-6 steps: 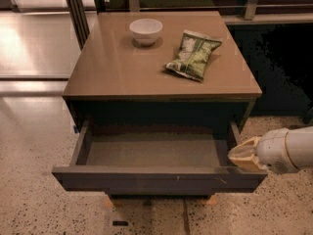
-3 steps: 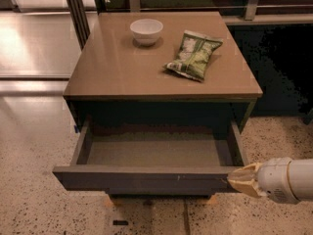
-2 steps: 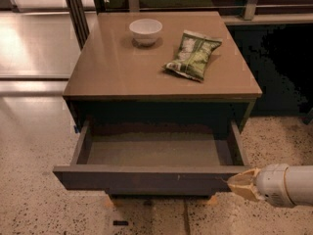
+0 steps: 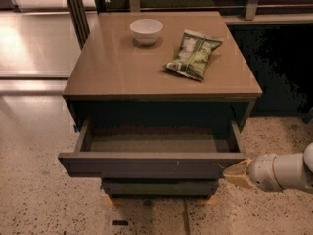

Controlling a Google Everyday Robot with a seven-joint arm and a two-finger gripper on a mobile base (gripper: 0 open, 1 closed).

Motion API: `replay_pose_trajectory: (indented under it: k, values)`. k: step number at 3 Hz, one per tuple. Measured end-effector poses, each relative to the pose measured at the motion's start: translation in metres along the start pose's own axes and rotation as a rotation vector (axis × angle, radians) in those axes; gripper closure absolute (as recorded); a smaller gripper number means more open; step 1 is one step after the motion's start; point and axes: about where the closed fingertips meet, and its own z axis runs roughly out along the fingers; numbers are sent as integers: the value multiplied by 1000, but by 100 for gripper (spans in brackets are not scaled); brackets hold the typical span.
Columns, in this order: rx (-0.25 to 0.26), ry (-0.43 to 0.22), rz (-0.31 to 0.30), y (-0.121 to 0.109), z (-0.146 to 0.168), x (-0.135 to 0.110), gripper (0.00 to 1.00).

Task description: Close top drawer

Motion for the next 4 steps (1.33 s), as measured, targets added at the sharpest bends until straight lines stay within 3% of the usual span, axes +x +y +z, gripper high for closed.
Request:
replay_pose_trajectory:
  k: [1,2,3,4]
  values:
    - [1,1,-4,0,1,0,100]
    - [50,13,-59,-40,20,-11,100]
    - [51,14,-60,-39,20,-10,100]
    - [117,53,-114,-70,30,-23,100]
